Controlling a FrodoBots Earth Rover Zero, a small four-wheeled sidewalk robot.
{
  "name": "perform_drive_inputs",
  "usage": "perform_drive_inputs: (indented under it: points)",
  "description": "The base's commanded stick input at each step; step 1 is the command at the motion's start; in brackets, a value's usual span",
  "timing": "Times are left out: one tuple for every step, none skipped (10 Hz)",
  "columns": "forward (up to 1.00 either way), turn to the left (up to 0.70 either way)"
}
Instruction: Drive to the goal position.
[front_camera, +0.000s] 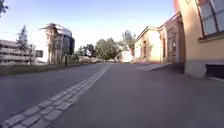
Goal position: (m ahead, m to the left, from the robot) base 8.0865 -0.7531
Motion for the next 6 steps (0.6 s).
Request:
perform_drive_inputs:
  points:
    - [0.5,0.0]
    - [0.5,0.0]
    - [0.5,0.0]
    - [0.5,0.03]
    - [0.5,0.09]
    - [0.5,0.16]
